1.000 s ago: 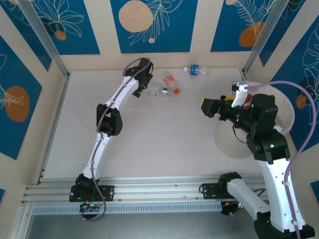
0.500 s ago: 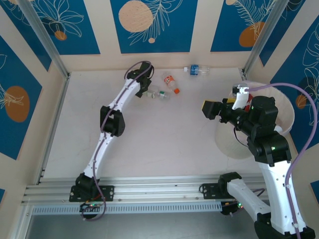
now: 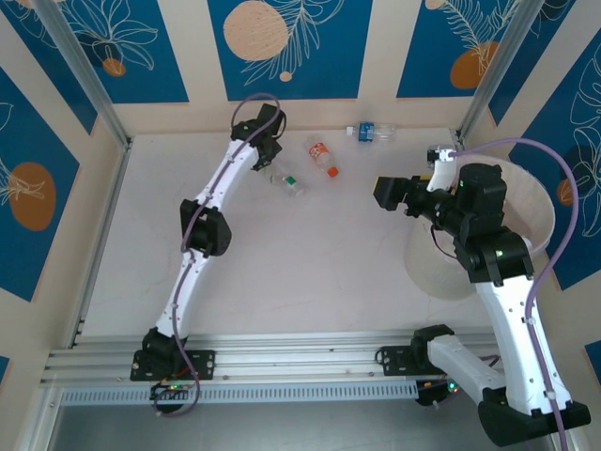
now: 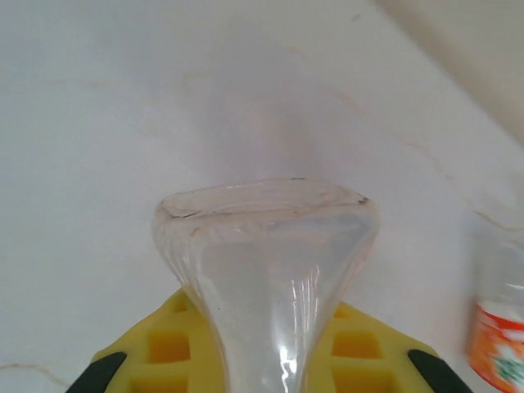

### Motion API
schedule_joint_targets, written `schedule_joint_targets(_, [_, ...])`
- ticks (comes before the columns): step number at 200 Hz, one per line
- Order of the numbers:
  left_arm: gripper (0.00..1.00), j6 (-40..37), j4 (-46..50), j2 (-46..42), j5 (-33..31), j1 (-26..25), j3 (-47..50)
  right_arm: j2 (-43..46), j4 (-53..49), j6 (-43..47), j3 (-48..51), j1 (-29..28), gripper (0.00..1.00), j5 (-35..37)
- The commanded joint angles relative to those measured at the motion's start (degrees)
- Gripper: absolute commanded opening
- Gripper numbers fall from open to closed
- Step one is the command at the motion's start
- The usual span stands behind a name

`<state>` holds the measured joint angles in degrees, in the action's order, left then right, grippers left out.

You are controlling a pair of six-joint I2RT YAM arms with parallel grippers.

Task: Put the plastic bottles in the bin

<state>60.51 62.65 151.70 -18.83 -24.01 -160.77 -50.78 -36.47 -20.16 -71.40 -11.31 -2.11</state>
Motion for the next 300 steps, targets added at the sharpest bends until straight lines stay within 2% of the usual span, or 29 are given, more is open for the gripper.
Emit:
schedule_joint_targets(1, [0.09, -7.70, 0.94, -7.24, 2.03, 0.02, -1.04, -0.47, 3.12, -1.48, 0.47, -0.42, 1.00, 0.22])
schedule_joint_targets(16, [0.04, -10.41, 0.17, -8.70, 3.82, -0.07, -1.04, -0.65, 3.68, -2.02, 0.64, -0.46, 1.00, 0.61])
schedule_joint_targets(40, [0.06, -15.44, -1.60, -10.51, 7.57, -0.07, -1.08, -0.93, 3.86, -2.77, 0.92, -0.45, 0.99, 0.73])
schedule_joint_targets(57, [0.07, -19.46, -3.65, -11.64, 12.46, -0.07, -1.04, -1.28, 4.23, -2.95, 2.05, -0.38, 1.00, -1.21])
schedule_joint_targets(78, [0.07, -23.20, -6.39, -13.26, 20.19, -0.14, -1.25, -3.96, 4.16, -2.29, 2.42, -0.62, 1.00, -7.72])
schedule_joint_targets(92, [0.07, -25.07, -7.81, -14.88, 25.01, -0.49, -1.50, -6.91, 4.19, -3.23, 1.16, -1.33, 1.00, -8.22])
schedule_joint_targets(111, [0.07, -26.02, -12.79, -20.73, 29.47, -0.51, 4.27, -11.49, 5.98, -5.07, -1.46, -2.67, 1.00, -9.12])
schedule_joint_targets(143, [0.08, -27.54, -26.96, -34.74, 34.38, -0.54, 24.18, -20.04, 11.73, -8.87, -6.08, -4.38, 1.00, -14.90])
schedule_joint_targets(161, [0.08, -28.09, -33.50, -40.81, 37.93, -0.94, 32.80, -25.02, 12.91, -7.82, -10.04, -6.06, 1.00, -18.21])
schedule_joint_targets(199, [0.08, -32.42, -35.14, -44.95, 40.83, -4.36, 36.65, -32.16, 18.15, -5.17, -16.47, -9.88, 1.00, -20.37])
schedule_joint_targets(250, [0.09, -29.40, -44.78, -47.70, 41.33, -6.82, 45.31, -35.89, 28.38, -7.38, -17.68, -11.11, 0.99, -26.34])
schedule_joint_targets(274, [0.10, -27.56, -47.11, -48.31, 42.42, -7.18, 47.54, -37.28, 26.82, -6.33, -19.06, -11.81, 1.00, -22.66])
schedule_joint_targets(300, [0.17, -26.54, -47.18, -49.12, 41.28, -7.50, 48.54, -39.14, 24.53, -4.46, -20.06, -12.21, 0.96, -20.47])
